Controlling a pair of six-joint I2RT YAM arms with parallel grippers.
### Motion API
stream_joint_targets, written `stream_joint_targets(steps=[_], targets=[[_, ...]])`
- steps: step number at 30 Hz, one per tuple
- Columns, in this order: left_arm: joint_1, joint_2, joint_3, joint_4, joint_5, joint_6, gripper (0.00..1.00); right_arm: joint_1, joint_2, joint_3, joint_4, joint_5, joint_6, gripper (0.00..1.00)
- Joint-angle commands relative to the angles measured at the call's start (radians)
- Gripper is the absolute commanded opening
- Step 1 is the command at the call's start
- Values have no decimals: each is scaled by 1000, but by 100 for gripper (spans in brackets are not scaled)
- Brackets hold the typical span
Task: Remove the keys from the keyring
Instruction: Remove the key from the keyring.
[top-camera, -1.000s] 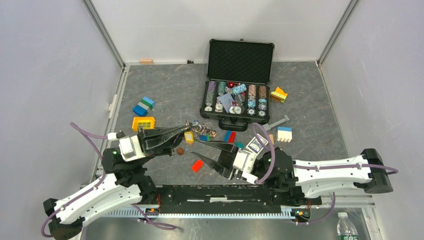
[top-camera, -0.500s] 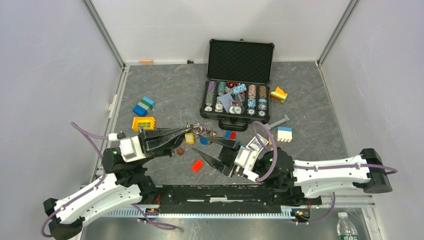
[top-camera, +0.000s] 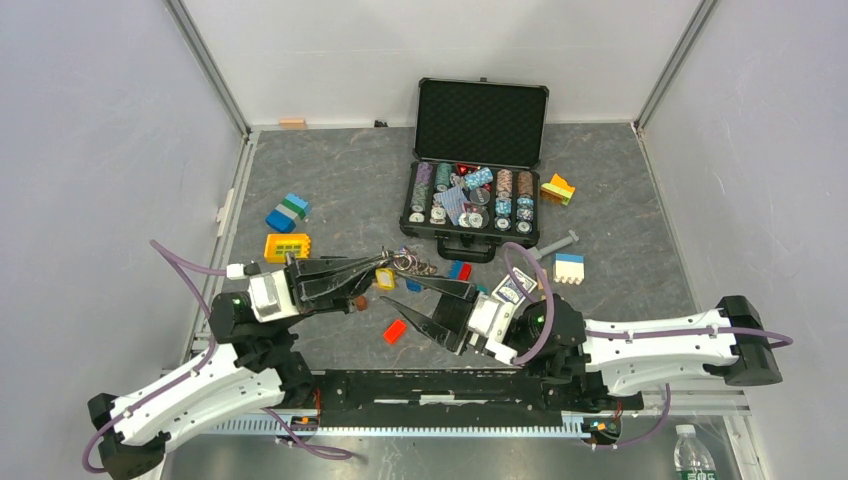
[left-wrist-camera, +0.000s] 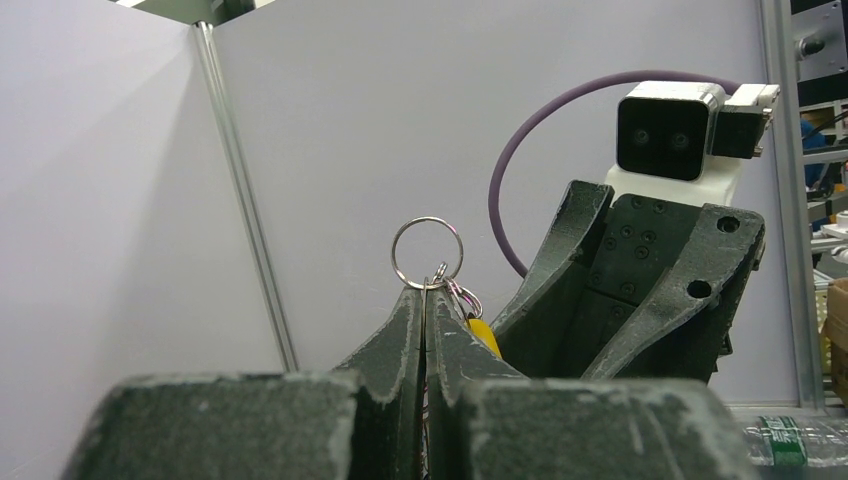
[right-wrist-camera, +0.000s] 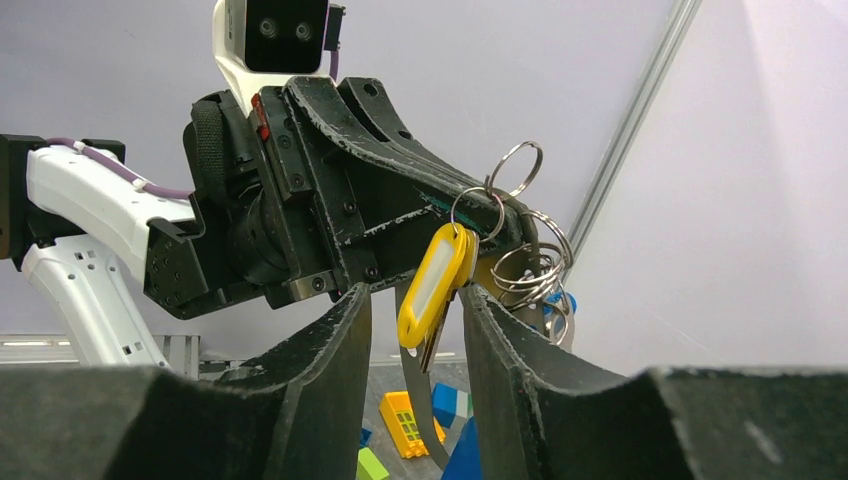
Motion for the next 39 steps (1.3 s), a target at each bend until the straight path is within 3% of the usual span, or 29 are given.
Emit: stream_joint_targets(steps=[1, 14, 24, 39], targets=[[-2, 6, 28, 66, 22, -23, 2, 7, 10, 44, 56, 3, 4, 44], [-2, 6, 31, 76, 55, -35, 2, 7, 28, 22, 121, 107, 33, 40], [-1, 18, 29, 80, 62, -45, 2, 7, 34, 19, 157, 95, 49, 33], [-2, 26, 22, 82, 48, -43, 2, 7, 17, -4, 183, 56, 77, 11]])
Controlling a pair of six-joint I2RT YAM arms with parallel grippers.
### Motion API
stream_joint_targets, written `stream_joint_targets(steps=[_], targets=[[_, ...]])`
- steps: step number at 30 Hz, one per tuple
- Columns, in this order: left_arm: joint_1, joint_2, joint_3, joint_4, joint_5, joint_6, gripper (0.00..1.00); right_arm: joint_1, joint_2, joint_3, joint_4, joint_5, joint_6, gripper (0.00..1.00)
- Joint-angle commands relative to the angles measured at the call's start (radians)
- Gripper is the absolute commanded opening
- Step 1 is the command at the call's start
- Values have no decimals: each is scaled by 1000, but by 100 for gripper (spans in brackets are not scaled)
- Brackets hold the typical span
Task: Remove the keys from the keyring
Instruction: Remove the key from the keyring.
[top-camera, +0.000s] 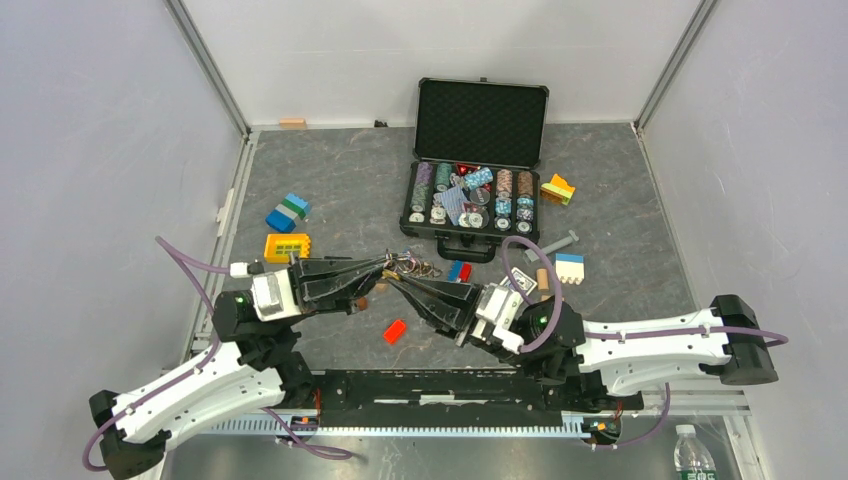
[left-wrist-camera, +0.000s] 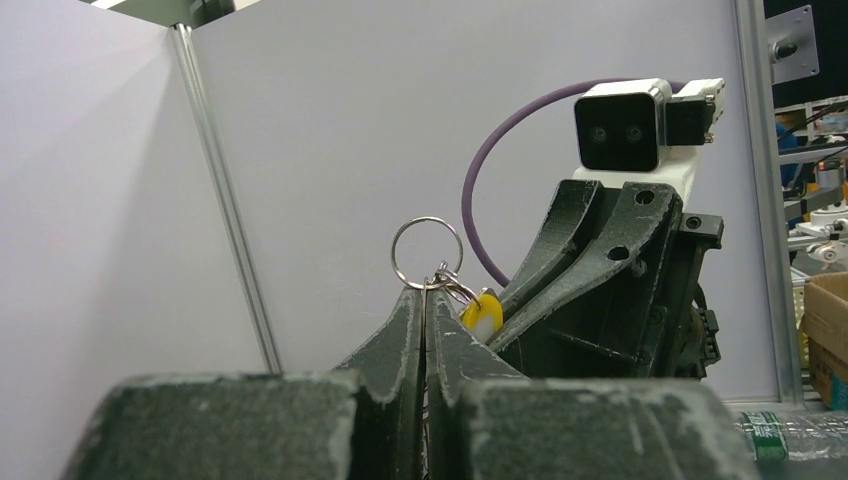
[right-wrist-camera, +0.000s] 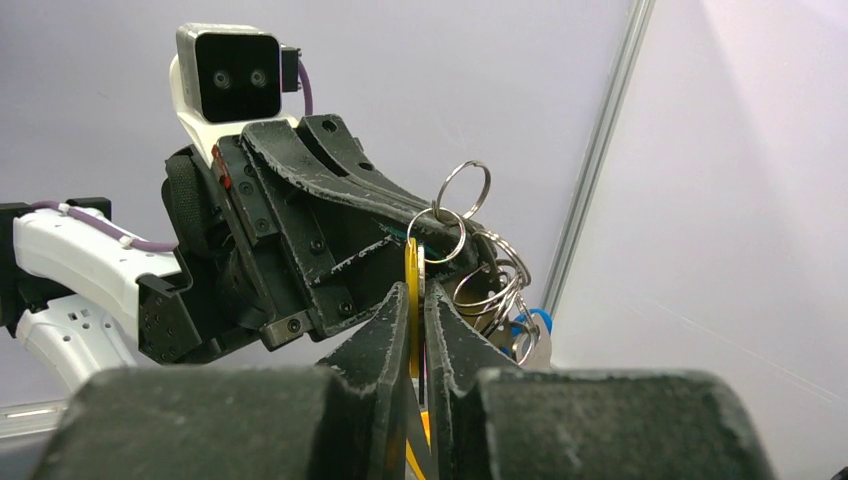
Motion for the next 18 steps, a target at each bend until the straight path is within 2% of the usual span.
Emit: stream_joint_targets(steps=[1, 6, 18], targets=[[-2, 1, 22, 46, 10, -20, 2, 6, -24, -9, 73, -18, 25, 10], [-2, -1, 23, 40, 5, -11, 2, 6, -41, -16, 75, -34, 40, 7], [-2, 8, 28, 22, 15, -5, 2, 6, -37, -4, 46, -21, 33, 7]])
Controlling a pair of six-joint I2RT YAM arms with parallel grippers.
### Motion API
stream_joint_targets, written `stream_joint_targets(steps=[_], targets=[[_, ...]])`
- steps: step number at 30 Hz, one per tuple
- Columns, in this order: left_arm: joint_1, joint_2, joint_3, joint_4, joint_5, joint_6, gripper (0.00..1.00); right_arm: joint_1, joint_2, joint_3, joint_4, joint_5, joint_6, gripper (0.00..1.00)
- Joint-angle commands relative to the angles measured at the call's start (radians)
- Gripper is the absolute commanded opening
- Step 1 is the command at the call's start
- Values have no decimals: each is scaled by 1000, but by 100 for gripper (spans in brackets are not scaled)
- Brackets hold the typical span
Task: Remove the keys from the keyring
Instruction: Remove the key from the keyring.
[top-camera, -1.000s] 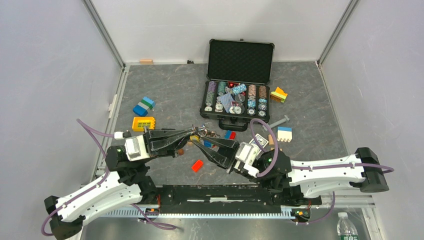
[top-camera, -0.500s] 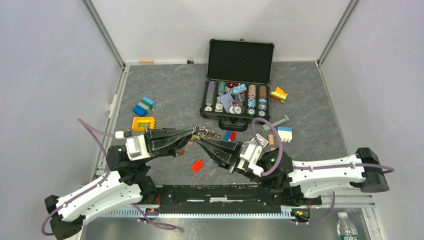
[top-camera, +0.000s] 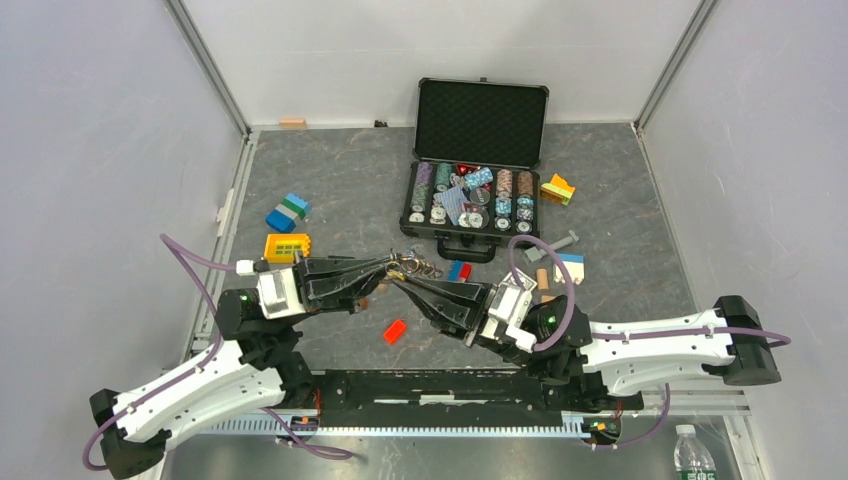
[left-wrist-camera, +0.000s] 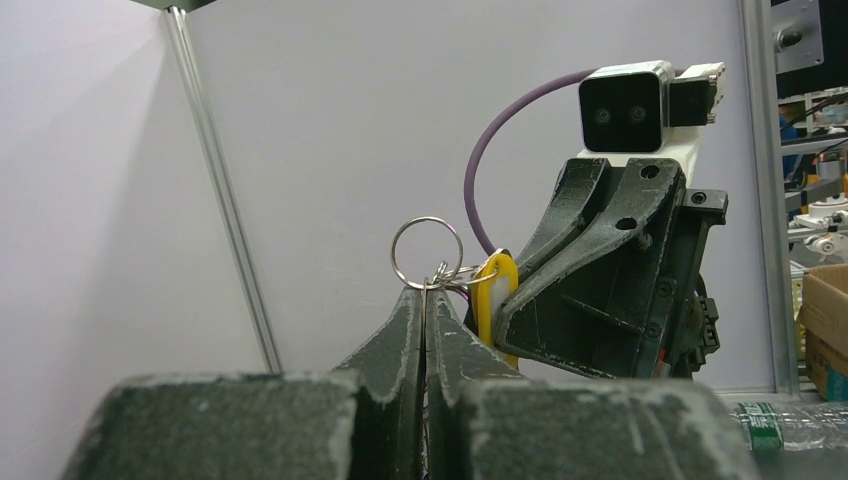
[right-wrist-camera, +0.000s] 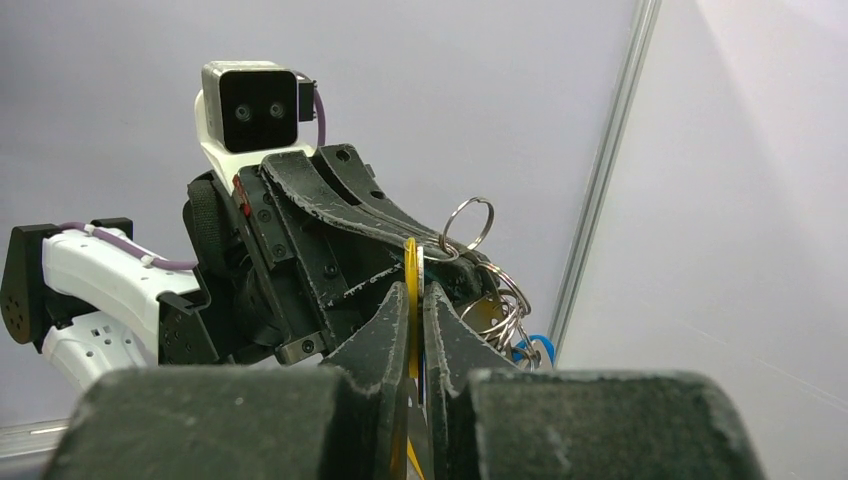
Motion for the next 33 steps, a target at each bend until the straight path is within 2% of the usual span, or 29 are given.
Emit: stream_joint_targets(steps=[1, 18, 33], targets=[[-2, -1, 28, 33, 15, -5, 2, 5, -11, 16, 7, 5, 4, 7], [-1, -8, 29, 26, 52, -6, 2, 4, 9, 25, -29, 111, -11, 8], [-2, -12, 26, 27, 46, -3, 2, 5, -39, -25, -19, 124, -11, 9]])
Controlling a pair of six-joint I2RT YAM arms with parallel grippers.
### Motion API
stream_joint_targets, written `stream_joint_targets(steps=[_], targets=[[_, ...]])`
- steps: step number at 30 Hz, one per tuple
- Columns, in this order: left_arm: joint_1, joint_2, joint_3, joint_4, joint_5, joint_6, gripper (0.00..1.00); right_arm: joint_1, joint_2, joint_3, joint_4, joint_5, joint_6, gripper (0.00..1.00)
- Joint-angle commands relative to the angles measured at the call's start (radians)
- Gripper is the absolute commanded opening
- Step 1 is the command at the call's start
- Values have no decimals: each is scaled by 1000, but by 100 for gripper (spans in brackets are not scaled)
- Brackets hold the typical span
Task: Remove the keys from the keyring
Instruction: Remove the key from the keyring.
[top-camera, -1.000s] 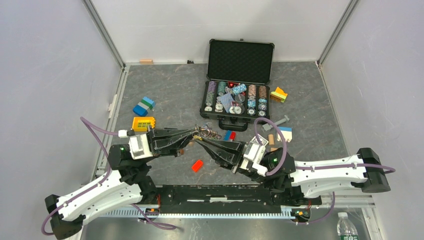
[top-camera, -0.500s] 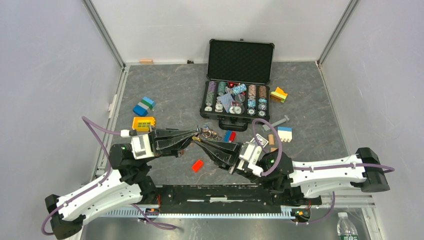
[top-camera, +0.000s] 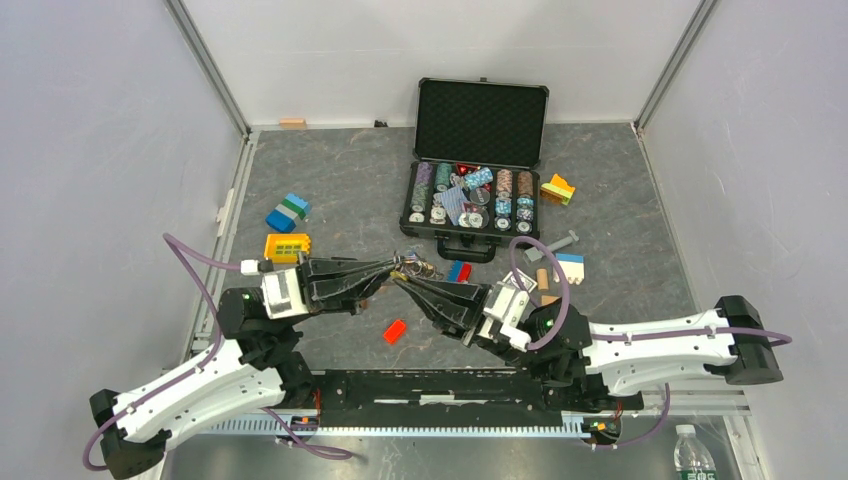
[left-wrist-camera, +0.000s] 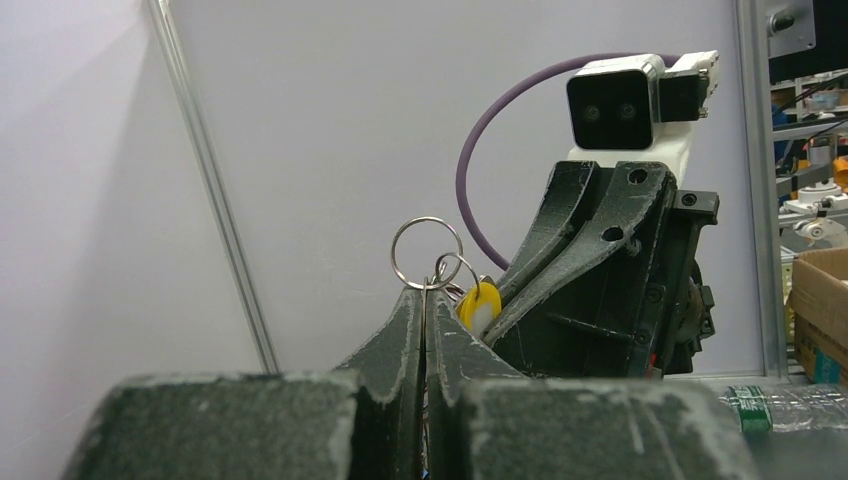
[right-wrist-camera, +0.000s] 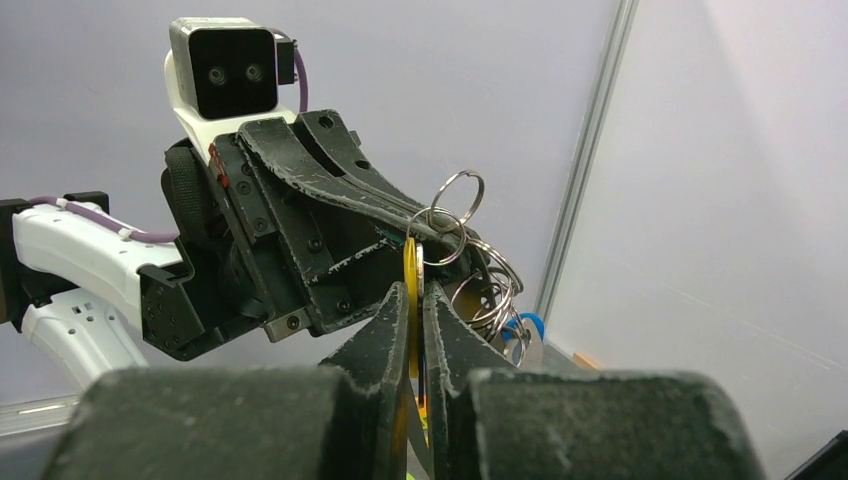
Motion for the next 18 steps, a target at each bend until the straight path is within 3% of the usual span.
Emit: stream_joint_targets(steps=[1, 18], targets=[[-3, -13, 27, 59, 23, -2, 2, -3, -32, -14, 21, 49, -7, 9], [-3, -18, 16, 53, 17, 1, 2, -2, -74, -36, 1, 17, -6, 9]])
